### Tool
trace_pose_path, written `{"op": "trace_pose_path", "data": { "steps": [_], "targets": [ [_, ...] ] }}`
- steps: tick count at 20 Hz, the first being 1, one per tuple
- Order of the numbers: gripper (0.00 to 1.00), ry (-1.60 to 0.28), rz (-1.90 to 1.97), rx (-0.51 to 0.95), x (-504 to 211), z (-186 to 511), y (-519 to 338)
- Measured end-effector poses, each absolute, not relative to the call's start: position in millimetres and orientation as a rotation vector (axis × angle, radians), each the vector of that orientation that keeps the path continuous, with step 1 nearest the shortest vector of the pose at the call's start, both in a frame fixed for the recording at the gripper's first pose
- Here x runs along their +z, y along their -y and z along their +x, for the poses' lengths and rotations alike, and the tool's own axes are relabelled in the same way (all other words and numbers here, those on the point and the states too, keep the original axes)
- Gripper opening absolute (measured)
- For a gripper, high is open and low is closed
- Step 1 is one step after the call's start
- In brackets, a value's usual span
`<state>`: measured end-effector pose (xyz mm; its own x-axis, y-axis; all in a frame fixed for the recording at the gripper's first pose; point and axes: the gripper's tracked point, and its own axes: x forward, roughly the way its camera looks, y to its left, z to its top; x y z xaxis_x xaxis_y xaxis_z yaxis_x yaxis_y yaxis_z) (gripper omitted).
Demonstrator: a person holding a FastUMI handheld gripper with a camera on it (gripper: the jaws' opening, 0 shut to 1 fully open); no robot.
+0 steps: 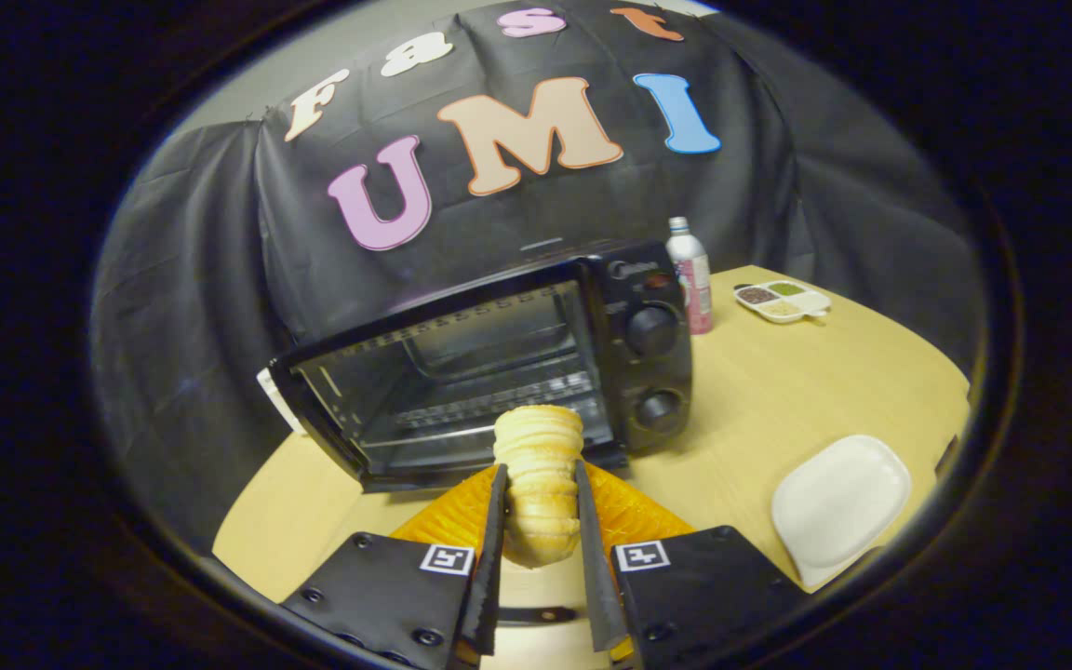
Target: Open the toaster oven, put the food inside, and close the toaster oven door.
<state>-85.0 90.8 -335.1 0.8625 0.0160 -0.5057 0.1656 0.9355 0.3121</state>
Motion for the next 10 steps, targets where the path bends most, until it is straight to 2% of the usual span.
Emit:
{"op": "trace_pose_path", "data": {
  "steps": [10],
  "targets": [
    [0.41,-0.471,0.588,-0.151,-340.2,-11.0,-137.6]
  ]
}}
